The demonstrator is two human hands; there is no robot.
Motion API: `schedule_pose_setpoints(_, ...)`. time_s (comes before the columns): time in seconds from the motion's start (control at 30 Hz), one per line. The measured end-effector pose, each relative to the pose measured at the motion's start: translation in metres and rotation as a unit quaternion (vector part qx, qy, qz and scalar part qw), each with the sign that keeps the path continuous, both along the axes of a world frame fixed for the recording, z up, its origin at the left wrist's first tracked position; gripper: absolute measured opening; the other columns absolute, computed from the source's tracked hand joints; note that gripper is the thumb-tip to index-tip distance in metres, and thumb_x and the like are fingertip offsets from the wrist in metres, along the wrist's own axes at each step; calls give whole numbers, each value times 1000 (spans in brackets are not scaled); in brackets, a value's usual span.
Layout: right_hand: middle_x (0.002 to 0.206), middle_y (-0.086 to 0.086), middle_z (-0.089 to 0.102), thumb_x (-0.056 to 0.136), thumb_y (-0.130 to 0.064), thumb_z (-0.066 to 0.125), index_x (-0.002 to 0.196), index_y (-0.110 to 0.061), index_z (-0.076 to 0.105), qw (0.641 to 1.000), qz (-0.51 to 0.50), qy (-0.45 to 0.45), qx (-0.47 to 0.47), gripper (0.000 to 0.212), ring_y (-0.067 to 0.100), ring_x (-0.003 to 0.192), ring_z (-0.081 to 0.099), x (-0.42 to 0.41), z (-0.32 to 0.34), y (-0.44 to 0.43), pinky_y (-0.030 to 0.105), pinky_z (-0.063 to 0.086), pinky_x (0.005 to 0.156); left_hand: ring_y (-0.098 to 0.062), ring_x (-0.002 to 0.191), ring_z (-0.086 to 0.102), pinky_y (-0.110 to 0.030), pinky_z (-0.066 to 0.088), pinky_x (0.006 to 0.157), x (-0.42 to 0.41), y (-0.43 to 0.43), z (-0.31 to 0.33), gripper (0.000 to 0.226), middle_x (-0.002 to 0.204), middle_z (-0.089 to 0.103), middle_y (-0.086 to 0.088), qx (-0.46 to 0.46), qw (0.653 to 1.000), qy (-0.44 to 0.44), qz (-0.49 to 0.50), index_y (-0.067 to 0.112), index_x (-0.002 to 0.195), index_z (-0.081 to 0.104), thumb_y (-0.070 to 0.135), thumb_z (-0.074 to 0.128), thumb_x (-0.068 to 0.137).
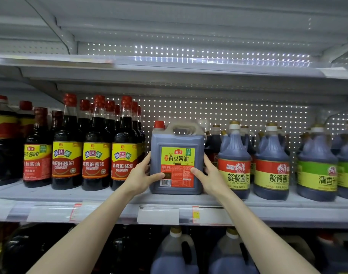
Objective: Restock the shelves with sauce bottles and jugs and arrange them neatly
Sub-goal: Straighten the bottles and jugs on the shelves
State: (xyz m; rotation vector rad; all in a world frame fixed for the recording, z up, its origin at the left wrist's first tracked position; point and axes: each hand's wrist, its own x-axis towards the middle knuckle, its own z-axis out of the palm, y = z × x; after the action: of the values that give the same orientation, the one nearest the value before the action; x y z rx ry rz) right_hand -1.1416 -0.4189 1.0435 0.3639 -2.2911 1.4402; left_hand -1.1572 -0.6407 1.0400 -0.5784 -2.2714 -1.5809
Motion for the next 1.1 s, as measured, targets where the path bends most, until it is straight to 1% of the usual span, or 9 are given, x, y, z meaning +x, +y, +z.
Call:
schedule_pose_setpoints(0.17,152,-1,39,98,-26,53,155,-31,11,1000,7,-4,-4,71,20,136,42,-7,0,-1,37,40,107,-18,118,54,-38,52,95,-4,1,1,79,124,54,7,0,1000,-5,-3,36,149,23,12,67,88)
schedule_pose_setpoints(0.27,151,0,40,98,-28,53,155,-31,10,1000,2,-7,4,71,21,134,44,-10,0,-2,40,41,109,-20,120,54,-42,51,97,-8,0,1,78,126,55,5,3,1000,-6,-8,36,148,25,12,67,87)
schedule_pose_setpoints(0.37,151,1,40,98,-30,52,155,-31,9,1000,-3,-6,11,71,22,132,46,-13,-1,-2,42,42,108,-18,120,53,-42,50,99,-11,1,1,78,128,54,4,5,1000,-8,-7,36,148,23,12,66,88)
schedule_pose_setpoints(0.47,152,1,39,98,-31,52,155,-31,9,1000,-5,-6,17,71,22,133,46,-16,0,-2,42,42,108,-18,121,53,-42,49,99,-13,1,0,77,128,54,5,10,1000,-8,-12,37,148,24,12,66,88)
schedule_pose_setpoints(0.67,151,0,41,99,-31,51,155,-32,8,1000,-5,-3,22,71,21,132,47,-17,-4,-1,39,43,107,-17,124,50,-41,48,101,-14,1,-4,78,135,52,3,13,1000,-3,-13,38,148,23,13,66,88)
schedule_pose_setpoints(0.77,152,-1,39,99,-31,52,155,-33,8,1000,0,-6,15,71,21,133,45,-18,-5,-1,42,41,109,-18,126,50,-45,47,102,-15,0,-6,79,137,53,2,13,1000,1,-14,39,148,24,14,68,87)
schedule_pose_setpoints(0.9,153,-2,37,98,-31,52,155,-34,9,1000,2,-7,6,71,21,136,43,-20,-4,-1,44,40,110,-14,125,49,-38,47,102,-14,0,-5,81,138,52,3,14,1000,4,-12,36,150,21,12,67,88)
schedule_pose_setpoints(1.1,154,-2,36,99,-32,51,155,-34,9,1000,2,-10,6,70,21,135,43,-24,-6,1,45,41,109,-14,122,49,-38,48,100,-11,3,-4,81,135,50,4,10,1000,8,-2,35,151,19,13,66,88)
